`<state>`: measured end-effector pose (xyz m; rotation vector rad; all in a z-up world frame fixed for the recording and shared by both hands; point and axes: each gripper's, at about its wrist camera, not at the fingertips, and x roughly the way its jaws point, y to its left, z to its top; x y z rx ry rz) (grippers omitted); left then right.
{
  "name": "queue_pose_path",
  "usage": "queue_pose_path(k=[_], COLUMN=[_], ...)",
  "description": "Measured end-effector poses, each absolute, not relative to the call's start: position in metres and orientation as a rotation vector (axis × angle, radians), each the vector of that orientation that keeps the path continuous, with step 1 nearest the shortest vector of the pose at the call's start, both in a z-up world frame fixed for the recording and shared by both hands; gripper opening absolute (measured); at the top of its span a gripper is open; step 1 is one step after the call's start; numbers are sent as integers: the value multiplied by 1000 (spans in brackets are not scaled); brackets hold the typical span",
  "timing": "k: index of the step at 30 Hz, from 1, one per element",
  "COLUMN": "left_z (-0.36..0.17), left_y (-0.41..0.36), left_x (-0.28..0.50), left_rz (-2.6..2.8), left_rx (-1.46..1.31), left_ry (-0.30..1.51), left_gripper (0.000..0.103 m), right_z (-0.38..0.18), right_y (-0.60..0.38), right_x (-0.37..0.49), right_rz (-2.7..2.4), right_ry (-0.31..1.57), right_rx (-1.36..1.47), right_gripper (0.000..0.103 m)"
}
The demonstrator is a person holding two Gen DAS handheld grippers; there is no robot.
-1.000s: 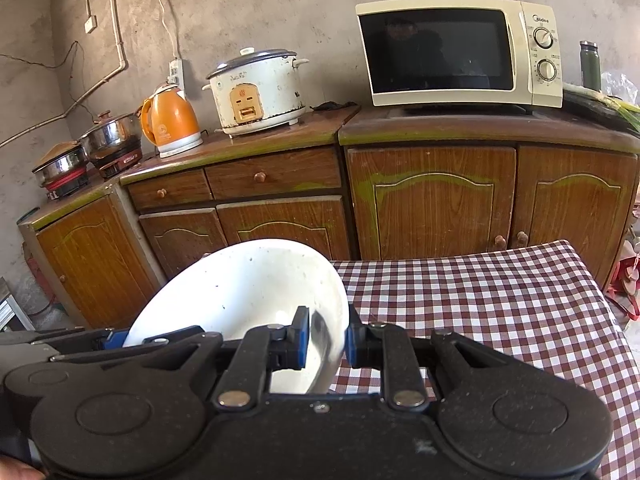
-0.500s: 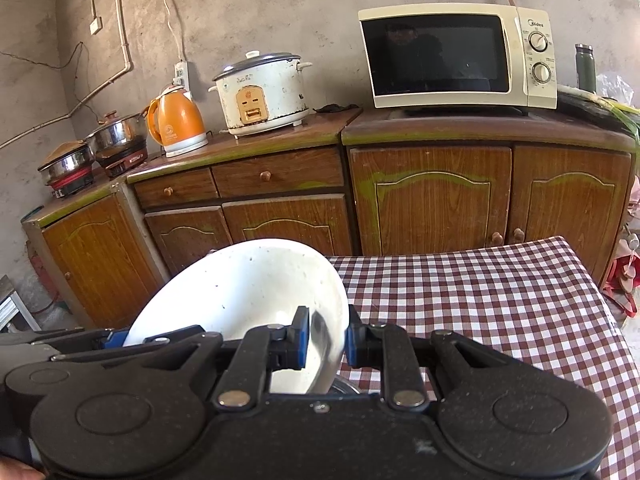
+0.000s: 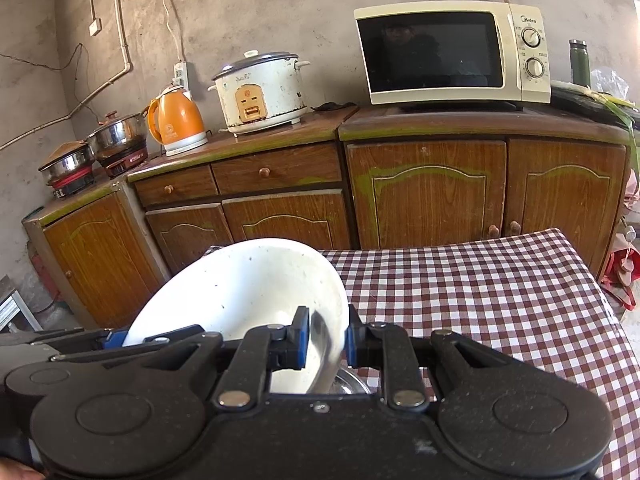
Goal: Organize plates and bowls
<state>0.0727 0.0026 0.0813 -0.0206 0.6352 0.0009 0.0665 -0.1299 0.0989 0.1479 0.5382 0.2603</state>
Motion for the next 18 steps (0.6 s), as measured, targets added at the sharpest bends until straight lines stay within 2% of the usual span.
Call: queue_pose_path(k=[18], left_z=[74], left_y=[-2], left_x=[65], left_rz=[1], left_rx=[-11], left_ry=[632], left_gripper=[34], right_z=[91], right_y=[-135], right_x=[57], right_rz=[254], right_ry=[541], right_rx=[148], right_gripper=[24])
